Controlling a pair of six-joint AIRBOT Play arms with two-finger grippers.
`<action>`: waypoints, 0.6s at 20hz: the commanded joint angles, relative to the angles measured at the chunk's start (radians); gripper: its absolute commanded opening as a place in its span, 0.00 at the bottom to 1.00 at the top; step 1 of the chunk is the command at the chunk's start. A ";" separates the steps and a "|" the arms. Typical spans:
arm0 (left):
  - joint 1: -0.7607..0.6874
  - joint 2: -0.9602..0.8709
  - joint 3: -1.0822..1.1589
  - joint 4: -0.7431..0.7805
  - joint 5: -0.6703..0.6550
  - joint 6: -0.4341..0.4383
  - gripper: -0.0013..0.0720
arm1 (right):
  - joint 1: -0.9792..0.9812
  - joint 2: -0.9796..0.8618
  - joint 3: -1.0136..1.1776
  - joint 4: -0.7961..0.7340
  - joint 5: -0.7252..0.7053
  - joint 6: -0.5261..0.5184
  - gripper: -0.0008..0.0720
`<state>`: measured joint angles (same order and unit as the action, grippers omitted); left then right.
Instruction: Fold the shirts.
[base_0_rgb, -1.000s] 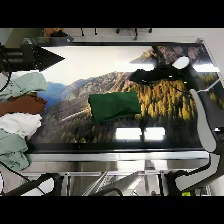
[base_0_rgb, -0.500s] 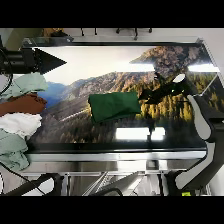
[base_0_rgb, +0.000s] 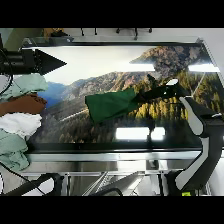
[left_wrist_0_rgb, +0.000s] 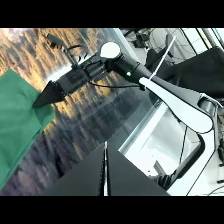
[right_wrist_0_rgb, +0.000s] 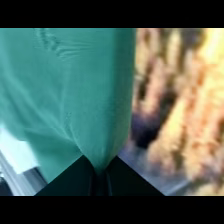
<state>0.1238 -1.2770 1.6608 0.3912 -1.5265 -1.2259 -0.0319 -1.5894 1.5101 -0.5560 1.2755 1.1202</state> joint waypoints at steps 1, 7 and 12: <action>0.000 0.001 0.000 0.000 0.000 0.002 0.03 | -0.108 0.095 0.042 -0.051 -0.008 -0.005 0.03; 0.000 0.001 0.000 0.000 0.000 0.003 0.03 | -0.609 0.312 0.024 -0.419 -0.021 0.163 0.03; -0.001 0.001 0.000 0.000 0.000 0.003 0.03 | -0.958 0.452 -0.204 -0.496 -0.070 0.244 0.03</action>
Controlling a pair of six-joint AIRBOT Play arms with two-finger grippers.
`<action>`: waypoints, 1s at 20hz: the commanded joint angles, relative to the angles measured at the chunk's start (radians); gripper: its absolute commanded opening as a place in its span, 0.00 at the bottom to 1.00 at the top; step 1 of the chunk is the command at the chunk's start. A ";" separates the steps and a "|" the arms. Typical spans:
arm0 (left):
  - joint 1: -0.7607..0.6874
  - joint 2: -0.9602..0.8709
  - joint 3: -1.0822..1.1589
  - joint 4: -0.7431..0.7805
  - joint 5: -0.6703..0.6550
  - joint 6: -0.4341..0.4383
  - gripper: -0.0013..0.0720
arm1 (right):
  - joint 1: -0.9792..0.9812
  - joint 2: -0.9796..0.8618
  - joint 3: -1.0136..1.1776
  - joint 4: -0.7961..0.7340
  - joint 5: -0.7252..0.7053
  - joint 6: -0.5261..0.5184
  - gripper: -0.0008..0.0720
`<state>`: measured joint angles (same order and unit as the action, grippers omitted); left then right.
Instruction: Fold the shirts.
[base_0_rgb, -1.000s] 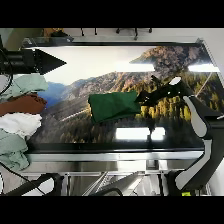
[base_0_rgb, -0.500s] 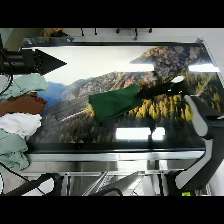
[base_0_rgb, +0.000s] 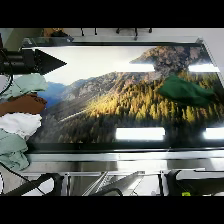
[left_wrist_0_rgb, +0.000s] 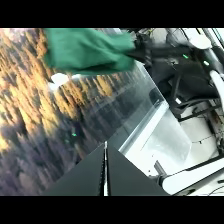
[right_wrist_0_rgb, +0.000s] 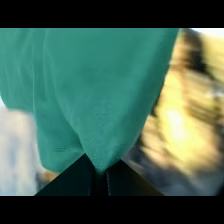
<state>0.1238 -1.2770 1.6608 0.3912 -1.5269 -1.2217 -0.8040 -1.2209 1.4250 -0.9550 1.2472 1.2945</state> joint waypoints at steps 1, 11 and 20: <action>-0.001 0.001 0.000 0.000 0.000 -0.001 0.03 | -0.238 0.128 -0.197 -0.138 -0.079 0.090 0.03; 0.000 0.001 0.000 0.000 -0.002 0.027 0.03 | -0.364 0.300 -0.698 -0.151 -0.184 0.049 0.62; 0.031 0.001 0.090 0.005 -0.011 0.026 0.03 | -0.050 0.443 -0.225 0.155 -0.025 -0.002 0.06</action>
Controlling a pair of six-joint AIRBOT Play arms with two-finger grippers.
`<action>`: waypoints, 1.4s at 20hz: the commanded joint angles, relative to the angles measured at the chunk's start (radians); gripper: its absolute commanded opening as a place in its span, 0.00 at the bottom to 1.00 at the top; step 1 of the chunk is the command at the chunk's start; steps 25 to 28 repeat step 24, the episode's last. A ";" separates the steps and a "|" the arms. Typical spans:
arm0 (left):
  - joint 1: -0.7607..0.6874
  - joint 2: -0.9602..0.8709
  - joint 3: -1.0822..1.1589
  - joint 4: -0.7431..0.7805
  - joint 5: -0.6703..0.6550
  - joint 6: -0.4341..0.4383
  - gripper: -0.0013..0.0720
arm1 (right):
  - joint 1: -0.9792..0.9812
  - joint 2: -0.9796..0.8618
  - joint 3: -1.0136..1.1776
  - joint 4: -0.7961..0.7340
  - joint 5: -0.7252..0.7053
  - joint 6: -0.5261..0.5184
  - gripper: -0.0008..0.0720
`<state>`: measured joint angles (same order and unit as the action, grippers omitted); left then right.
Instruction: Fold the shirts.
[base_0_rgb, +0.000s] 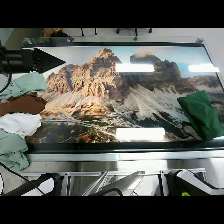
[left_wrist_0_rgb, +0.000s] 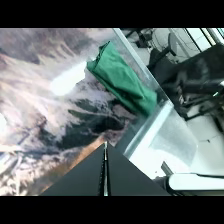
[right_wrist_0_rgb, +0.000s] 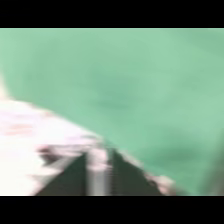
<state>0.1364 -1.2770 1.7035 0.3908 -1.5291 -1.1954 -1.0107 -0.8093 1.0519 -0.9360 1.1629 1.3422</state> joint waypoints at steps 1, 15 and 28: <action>0.029 0.002 0.070 0.023 -0.031 -0.001 0.03 | 0.251 0.036 0.165 0.153 0.057 -0.035 0.06; 0.045 0.723 -1.008 0.194 0.093 -0.070 0.03 | 1.183 -0.040 0.025 -0.137 -0.010 0.177 0.03; 0.045 0.843 -1.120 0.193 0.125 -0.080 0.03 | 1.189 -0.119 0.025 -0.115 -0.006 0.177 0.03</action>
